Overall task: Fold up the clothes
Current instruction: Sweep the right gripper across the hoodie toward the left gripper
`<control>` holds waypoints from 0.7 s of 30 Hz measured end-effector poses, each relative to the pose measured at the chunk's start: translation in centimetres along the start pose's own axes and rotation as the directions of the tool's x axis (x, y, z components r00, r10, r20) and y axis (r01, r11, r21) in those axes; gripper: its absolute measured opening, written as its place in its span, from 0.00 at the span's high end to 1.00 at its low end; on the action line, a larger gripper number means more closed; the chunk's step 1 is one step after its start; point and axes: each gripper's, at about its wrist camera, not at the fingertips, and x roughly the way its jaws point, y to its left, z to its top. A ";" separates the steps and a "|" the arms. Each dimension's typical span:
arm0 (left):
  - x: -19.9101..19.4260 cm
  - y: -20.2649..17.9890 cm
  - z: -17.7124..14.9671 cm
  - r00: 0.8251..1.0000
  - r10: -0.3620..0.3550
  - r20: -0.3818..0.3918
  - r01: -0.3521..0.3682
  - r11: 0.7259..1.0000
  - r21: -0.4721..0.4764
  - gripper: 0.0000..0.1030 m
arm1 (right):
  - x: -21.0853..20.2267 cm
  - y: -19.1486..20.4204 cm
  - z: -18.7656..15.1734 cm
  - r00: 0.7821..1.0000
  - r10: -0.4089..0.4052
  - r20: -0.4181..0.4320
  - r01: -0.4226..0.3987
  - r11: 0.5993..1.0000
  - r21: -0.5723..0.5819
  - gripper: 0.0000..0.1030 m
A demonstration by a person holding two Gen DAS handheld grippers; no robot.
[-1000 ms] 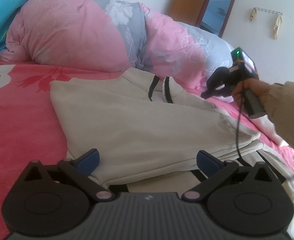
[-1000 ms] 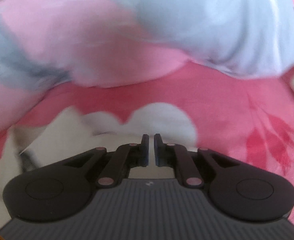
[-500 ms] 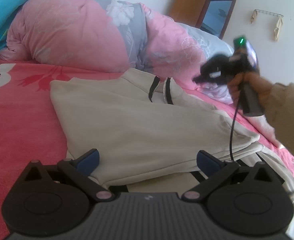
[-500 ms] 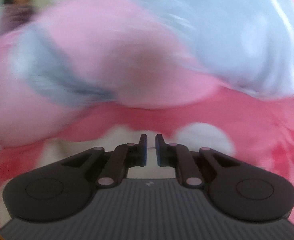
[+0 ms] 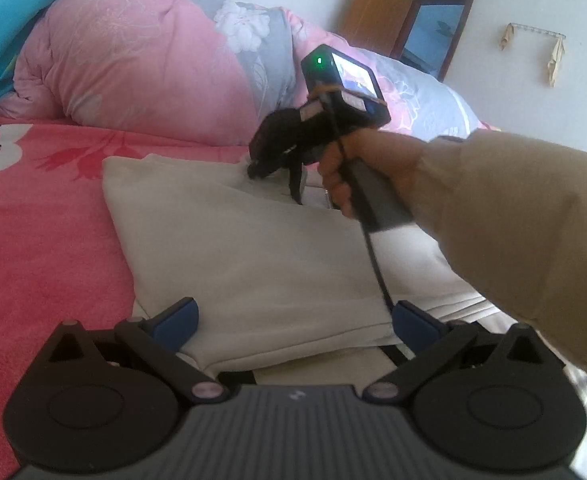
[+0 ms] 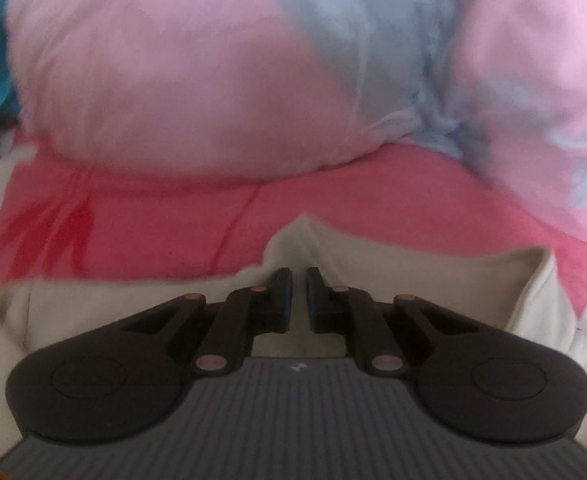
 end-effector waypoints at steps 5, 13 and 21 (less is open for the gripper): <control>-0.1 0.0 -0.1 1.000 0.001 -0.001 -0.001 1.000 0.001 0.00 | -3.4 0.3 0.1 0.997 -0.054 0.049 0.055 0.998 -0.028 0.92; 0.0 -0.1 -0.1 1.000 0.009 -0.005 -0.009 1.000 0.007 0.00 | -5.1 5.2 -1.0 0.990 0.136 -0.021 -0.137 0.963 -0.233 0.90; 0.0 -0.1 0.0 1.000 0.008 -0.004 -0.008 1.000 0.005 0.00 | -0.5 6.2 0.0 0.989 0.141 -0.046 -0.146 0.981 -0.132 0.91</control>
